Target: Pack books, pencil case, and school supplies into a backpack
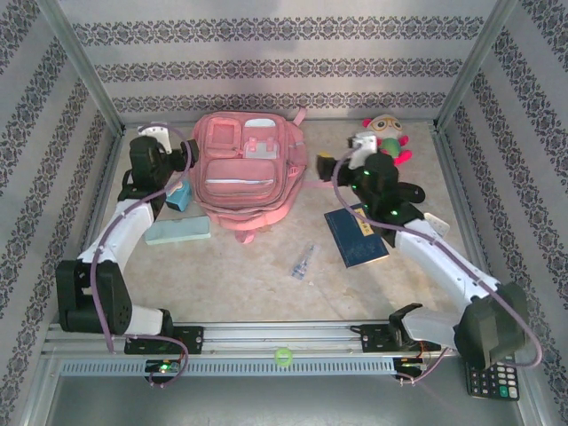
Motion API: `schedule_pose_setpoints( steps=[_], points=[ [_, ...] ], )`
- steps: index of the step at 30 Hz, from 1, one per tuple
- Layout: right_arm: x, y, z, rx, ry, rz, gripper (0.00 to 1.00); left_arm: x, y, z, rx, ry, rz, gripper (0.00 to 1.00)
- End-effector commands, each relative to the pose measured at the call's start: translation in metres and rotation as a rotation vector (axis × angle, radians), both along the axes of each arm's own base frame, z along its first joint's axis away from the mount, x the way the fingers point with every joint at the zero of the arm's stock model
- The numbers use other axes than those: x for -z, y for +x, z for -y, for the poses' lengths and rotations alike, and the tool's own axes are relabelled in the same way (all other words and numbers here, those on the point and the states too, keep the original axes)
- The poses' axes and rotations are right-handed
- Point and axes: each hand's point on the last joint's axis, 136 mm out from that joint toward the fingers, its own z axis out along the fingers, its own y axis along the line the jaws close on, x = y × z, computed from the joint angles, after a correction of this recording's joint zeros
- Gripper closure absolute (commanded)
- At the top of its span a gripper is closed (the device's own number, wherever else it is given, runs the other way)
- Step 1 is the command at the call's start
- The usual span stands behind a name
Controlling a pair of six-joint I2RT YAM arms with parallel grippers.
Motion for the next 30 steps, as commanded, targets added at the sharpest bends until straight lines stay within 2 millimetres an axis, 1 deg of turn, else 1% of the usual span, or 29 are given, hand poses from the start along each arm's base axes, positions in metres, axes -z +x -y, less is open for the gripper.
schedule_pose_setpoints(
  steps=[1,2,3,6,7,8,10,11,12,13,16,19,21,23,24,25,27,30],
  points=[
    [0.063,-0.003,-0.033,-0.019,0.098,-0.359,0.02,0.074,-0.019,0.027,0.072,-0.16,-0.329,0.3],
    [0.069,-0.001,-0.051,-0.05,0.155,-0.417,0.02,0.079,-0.015,0.031,0.081,-0.188,-0.332,0.31],
    [0.074,0.001,-0.065,-0.068,0.191,-0.458,0.02,0.084,-0.013,0.034,0.089,-0.214,-0.342,0.32],
    [0.098,0.007,-0.105,-0.097,0.28,-0.581,0.02,0.101,-0.004,0.045,0.11,-0.262,-0.393,0.37],
    [0.107,0.008,-0.118,-0.112,0.3,-0.632,0.04,0.108,-0.002,0.051,0.12,-0.26,-0.416,0.38],
    [0.116,0.01,-0.129,-0.12,0.326,-0.685,0.07,0.113,0.001,0.057,0.133,-0.254,-0.435,0.39],
    [0.135,0.014,-0.147,-0.137,0.38,-0.777,0.15,0.122,0.003,0.068,0.158,-0.234,-0.47,0.4],
    [0.142,0.016,-0.154,-0.138,0.407,-0.812,0.18,0.126,0.004,0.072,0.165,-0.227,-0.485,0.4],
    [0.148,0.019,-0.159,-0.134,0.427,-0.83,0.18,0.13,0.004,0.076,0.173,-0.225,-0.495,0.4],
    [0.154,0.021,-0.162,-0.12,0.442,-0.847,0.19,0.133,0.004,0.079,0.178,-0.222,-0.501,0.4],
    [0.17,0.035,-0.16,-0.046,0.489,-0.847,0.18,0.14,0.003,0.084,0.187,-0.215,-0.512,0.4],
    [0.173,0.049,-0.173,-0.064,0.548,-0.856,0.23,0.145,0.002,0.089,0.199,-0.216,-0.515,0.41],
    [0.177,0.055,-0.182,-0.079,0.556,-0.871,0.29,0.15,0.001,0.093,0.21,-0.222,-0.524,0.41],
    [0.183,0.06,-0.185,-0.07,0.559,-0.872,0.41,0.158,-0.002,0.102,0.23,-0.226,-0.546,0.43],
    [0.186,0.061,-0.185,-0.065,0.558,-0.871,0.46,0.161,-0.004,0.106,0.237,-0.222,-0.558,0.43],
    [0.189,0.06,-0.183,-0.054,0.552,-0.871,0.51,0.166,-0.007,0.109,0.24,-0.217,-0.57,0.44],
    [0.197,0.057,-0.176,-0.035,0.532,-0.874,0.56,0.173,-0.013,0.116,0.243,-0.212,-0.586,0.44],
    [0.207,0.049,-0.167,-0.018,0.511,-0.888,0.65,0.186,-0.028,0.127,0.259,-0.204,-0.624,0.46]
  ],
)
